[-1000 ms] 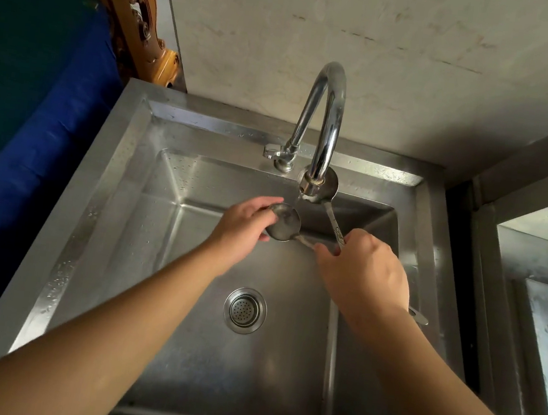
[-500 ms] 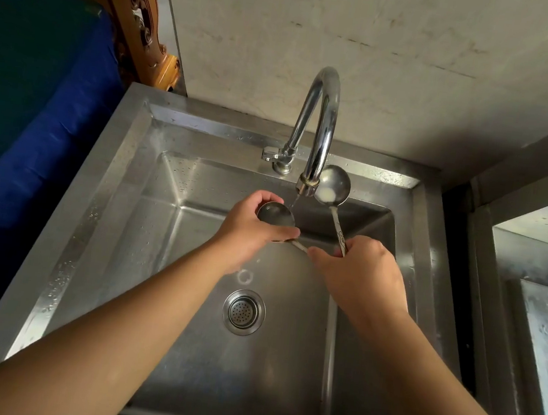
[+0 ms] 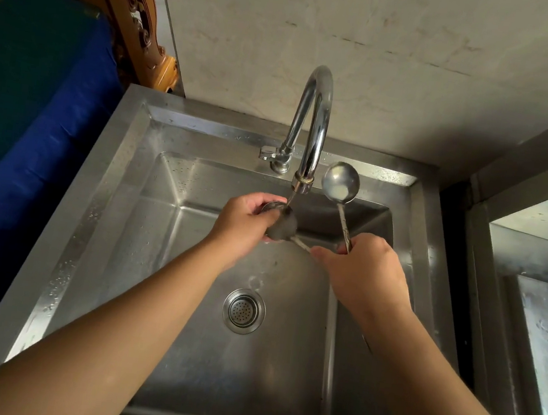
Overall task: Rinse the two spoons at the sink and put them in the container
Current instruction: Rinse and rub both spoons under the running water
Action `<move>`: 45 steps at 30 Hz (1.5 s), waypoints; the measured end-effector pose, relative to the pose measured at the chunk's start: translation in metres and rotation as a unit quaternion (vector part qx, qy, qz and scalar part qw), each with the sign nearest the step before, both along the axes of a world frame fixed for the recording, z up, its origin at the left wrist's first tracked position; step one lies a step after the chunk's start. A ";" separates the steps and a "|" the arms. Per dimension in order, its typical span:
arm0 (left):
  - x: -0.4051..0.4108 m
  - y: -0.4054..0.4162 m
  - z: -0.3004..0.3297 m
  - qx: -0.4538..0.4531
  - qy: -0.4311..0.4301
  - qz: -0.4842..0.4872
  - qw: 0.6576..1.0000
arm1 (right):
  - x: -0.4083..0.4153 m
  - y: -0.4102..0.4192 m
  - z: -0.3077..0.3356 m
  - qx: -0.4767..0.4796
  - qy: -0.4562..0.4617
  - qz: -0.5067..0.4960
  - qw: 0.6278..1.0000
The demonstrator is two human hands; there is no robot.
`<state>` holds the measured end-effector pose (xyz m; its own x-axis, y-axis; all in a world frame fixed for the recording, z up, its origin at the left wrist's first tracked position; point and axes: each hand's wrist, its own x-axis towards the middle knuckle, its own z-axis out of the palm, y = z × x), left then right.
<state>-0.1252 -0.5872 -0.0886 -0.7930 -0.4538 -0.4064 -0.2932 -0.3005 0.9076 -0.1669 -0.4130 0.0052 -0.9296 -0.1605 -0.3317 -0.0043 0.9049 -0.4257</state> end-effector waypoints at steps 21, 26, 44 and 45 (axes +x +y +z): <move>-0.005 0.010 0.010 -0.071 0.022 0.065 0.995 | 0.011 -0.010 0.002 0.010 0.025 0.005 1.000; -0.002 0.007 0.012 0.004 0.039 0.034 0.999 | 0.003 -0.004 0.006 -0.006 0.023 -0.004 1.000; 0.011 0.011 0.005 0.136 0.017 0.018 0.990 | 0.011 -0.003 0.001 0.024 0.031 0.002 0.999; 0.009 0.012 0.006 0.114 0.008 0.021 0.993 | 0.012 -0.004 0.001 0.028 0.032 0.002 0.999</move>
